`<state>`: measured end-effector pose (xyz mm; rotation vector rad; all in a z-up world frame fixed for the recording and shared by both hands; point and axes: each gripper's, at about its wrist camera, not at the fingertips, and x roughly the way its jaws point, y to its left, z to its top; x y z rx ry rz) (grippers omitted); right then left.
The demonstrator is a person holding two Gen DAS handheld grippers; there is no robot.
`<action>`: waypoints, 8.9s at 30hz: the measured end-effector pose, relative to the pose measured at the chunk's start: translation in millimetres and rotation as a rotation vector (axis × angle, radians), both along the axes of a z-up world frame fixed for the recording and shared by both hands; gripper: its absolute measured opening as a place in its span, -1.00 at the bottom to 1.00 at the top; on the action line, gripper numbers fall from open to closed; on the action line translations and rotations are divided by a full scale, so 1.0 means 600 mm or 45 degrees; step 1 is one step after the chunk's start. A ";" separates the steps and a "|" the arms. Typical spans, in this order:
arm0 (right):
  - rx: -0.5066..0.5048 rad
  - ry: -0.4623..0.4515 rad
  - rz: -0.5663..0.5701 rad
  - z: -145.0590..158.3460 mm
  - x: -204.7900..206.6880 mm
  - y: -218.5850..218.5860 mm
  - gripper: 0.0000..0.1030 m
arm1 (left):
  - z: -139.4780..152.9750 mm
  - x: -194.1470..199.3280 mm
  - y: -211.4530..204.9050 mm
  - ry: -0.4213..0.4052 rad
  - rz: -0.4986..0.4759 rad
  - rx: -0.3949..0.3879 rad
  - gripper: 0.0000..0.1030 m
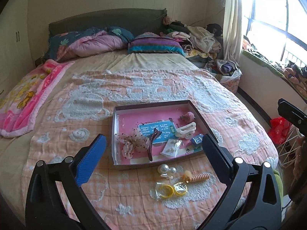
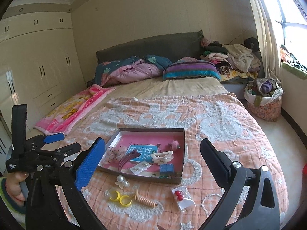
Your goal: Organize jewelry
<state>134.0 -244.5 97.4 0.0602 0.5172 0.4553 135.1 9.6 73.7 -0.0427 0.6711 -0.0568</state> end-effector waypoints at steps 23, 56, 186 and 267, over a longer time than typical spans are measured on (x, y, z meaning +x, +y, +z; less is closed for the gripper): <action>-0.040 -0.001 0.058 -0.014 -0.060 0.001 0.92 | -0.027 -0.068 0.007 0.038 0.018 0.042 0.81; -0.249 0.213 0.036 -0.169 -0.091 -0.039 0.92 | -0.170 -0.080 -0.049 0.280 -0.069 0.118 0.81; -0.024 0.240 0.020 -0.124 0.166 0.065 -0.10 | -0.118 0.145 0.038 0.124 0.072 -0.055 0.43; -0.009 0.331 -0.084 -0.189 0.173 0.068 0.72 | -0.184 0.213 0.043 0.301 0.072 -0.040 0.60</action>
